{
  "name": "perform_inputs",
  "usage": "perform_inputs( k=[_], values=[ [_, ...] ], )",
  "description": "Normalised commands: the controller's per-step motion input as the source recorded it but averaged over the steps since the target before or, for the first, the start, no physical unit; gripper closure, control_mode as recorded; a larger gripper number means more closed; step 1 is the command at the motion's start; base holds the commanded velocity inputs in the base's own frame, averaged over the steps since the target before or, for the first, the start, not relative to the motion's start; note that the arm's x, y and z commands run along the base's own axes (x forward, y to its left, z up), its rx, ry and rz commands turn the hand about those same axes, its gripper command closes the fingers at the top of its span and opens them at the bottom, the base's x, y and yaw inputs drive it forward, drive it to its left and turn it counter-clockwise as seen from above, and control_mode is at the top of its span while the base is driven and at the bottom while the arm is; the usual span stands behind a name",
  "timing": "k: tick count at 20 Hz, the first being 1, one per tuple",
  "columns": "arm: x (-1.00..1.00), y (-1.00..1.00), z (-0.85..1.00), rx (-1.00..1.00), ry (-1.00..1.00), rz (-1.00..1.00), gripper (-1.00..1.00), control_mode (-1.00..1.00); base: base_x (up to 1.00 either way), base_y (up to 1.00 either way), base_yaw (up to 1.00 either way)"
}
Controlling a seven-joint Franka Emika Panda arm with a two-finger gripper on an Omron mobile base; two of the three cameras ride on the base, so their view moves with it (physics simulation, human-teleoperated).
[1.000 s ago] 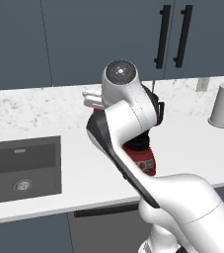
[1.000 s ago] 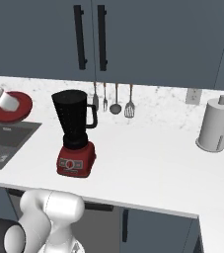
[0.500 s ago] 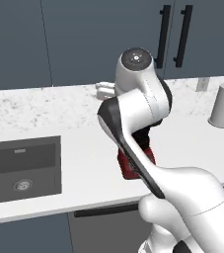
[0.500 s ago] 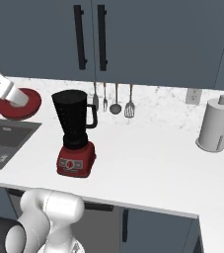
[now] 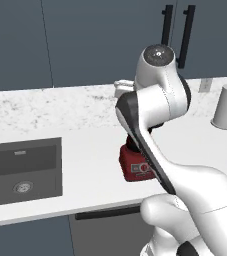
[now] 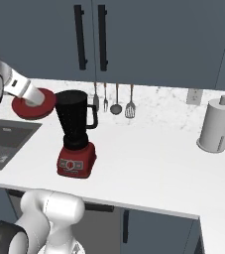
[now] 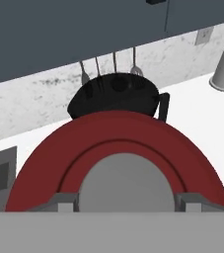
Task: Close the lid blender by securely placing the lid on top.
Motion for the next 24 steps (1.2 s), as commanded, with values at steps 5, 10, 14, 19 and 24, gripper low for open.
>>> perform_inputs(
  k=[5, 10, 14, 19, 24],
  values=[
    [0.32, -0.49, 0.04, -0.06, 0.08, 0.0, 1.0, -1.0, 0.0, 0.0, 0.0],
    [0.43, -0.4, 0.0, -0.05, 0.14, 0.0, 1.0, -1.0, 0.0, 0.0, 0.0],
    [0.42, -0.12, 0.05, -0.01, 0.11, 0.0, 1.0, -1.0, 0.0, 0.0, 0.0],
    [0.33, 0.0, 0.1, 0.0, 0.04, 0.0, 1.0, -1.0, 0.0, 0.0, 0.0],
    [0.3, 0.0, 0.0, 0.0, 0.0, 0.0, 1.0, -1.0, 0.0, 0.0, 0.0]
  ],
)
